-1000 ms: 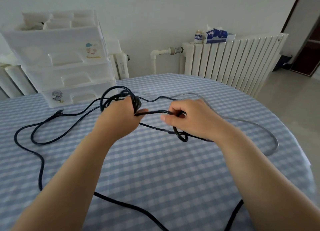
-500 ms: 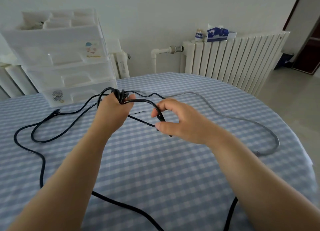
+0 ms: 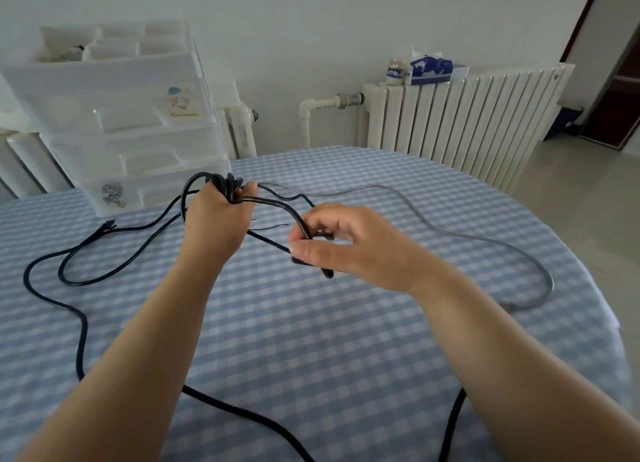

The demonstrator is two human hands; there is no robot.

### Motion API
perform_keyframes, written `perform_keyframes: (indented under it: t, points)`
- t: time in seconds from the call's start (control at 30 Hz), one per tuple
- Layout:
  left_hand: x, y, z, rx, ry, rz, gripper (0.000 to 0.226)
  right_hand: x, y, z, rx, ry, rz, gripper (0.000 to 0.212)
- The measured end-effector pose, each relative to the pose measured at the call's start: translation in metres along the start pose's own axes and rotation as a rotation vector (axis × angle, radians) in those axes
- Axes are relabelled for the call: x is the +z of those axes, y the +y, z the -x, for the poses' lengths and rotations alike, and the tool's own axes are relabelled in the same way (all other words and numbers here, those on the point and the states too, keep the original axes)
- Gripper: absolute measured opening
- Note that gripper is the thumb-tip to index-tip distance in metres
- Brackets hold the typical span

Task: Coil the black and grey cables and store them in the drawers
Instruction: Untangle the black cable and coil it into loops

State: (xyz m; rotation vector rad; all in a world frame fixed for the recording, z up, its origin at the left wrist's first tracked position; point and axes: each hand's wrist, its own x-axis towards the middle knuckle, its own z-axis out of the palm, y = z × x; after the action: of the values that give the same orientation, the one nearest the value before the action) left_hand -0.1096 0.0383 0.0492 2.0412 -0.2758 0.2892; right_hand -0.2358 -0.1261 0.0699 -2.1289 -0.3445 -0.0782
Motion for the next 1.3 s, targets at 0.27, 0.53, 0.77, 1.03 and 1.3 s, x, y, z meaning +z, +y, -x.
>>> perform_keyframes:
  t: [0.27,0.53,0.77,1.03,1.3]
  points:
    - [0.001,-0.003,0.0,-0.026,-0.014,0.06,0.033,-0.007,0.008,-0.002,0.068,-0.182,0.058,0.056]
    - [-0.002,-0.001,-0.003,-0.187,-0.073,0.241,0.033,0.0,0.009,-0.005,-0.072,-0.066,-0.369,0.048]
    - [-0.002,0.0,-0.001,-0.191,-0.112,0.226,0.04,0.002,0.008,-0.004,0.003,-0.048,-0.506,0.033]
    - [-0.001,0.008,0.005,-0.238,-0.131,0.347,0.037,0.013,0.007,-0.007,-0.041,-0.11,-0.456,0.026]
    - [-0.008,0.014,0.006,-0.212,-0.172,0.482,0.027,0.007,0.0,-0.002,-0.006,-0.106,-0.103,0.021]
